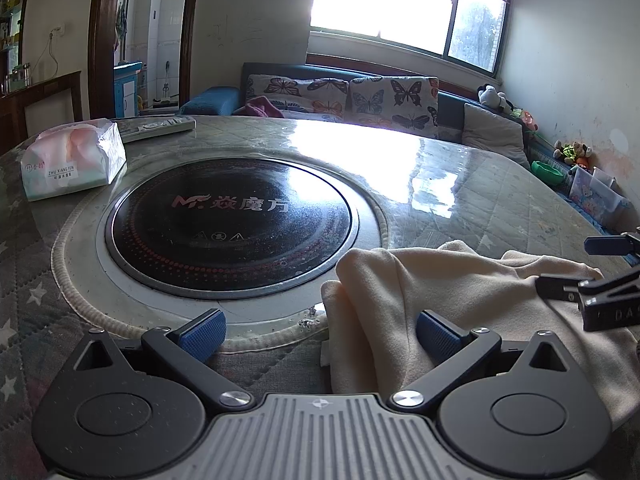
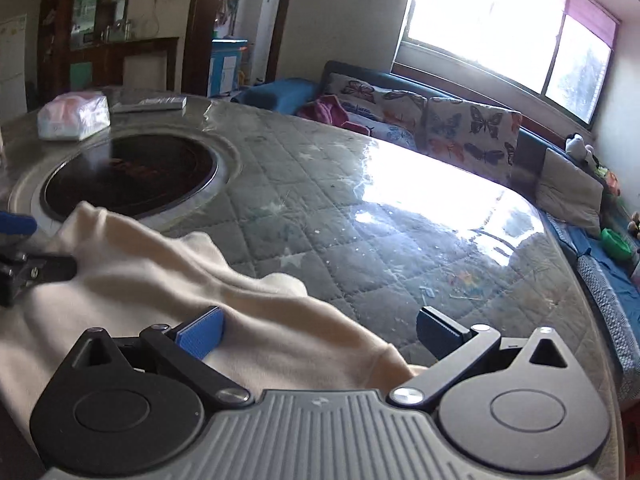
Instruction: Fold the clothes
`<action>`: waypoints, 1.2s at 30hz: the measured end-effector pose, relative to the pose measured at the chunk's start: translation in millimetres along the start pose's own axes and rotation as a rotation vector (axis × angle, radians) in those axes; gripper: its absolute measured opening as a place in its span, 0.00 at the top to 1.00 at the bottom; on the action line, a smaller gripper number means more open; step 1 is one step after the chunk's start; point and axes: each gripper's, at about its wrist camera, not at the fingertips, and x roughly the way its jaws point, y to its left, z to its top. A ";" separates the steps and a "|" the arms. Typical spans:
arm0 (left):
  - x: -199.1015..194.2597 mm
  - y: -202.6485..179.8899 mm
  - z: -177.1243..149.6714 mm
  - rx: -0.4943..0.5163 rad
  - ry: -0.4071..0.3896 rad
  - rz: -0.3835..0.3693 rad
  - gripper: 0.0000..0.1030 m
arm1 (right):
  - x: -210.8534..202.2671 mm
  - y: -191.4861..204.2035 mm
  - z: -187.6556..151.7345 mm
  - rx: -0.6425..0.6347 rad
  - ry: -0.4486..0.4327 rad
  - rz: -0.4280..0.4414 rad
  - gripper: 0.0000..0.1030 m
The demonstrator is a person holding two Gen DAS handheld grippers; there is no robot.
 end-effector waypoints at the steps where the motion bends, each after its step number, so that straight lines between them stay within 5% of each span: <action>1: 0.0 0.0 0.0 0.000 0.000 0.000 0.00 | -2.2 -0.8 1.4 0.008 -0.006 0.006 0.00; 5: -0.1 -0.1 -0.1 0.000 0.000 0.000 0.00 | -12.9 5.0 5.6 -0.006 -0.030 0.071 0.00; 18: -0.8 -1.1 -0.2 -0.003 -0.001 -0.002 0.00 | 12.9 9.3 23.1 0.041 0.008 0.097 0.00; 24: -0.7 -0.4 -0.1 -0.001 -0.001 -0.001 0.00 | 16.5 -3.7 11.0 0.031 0.044 0.027 0.00; 36: -0.7 -0.7 0.0 -0.002 -0.001 -0.001 0.00 | 13.1 -18.4 14.2 0.088 0.030 0.037 0.00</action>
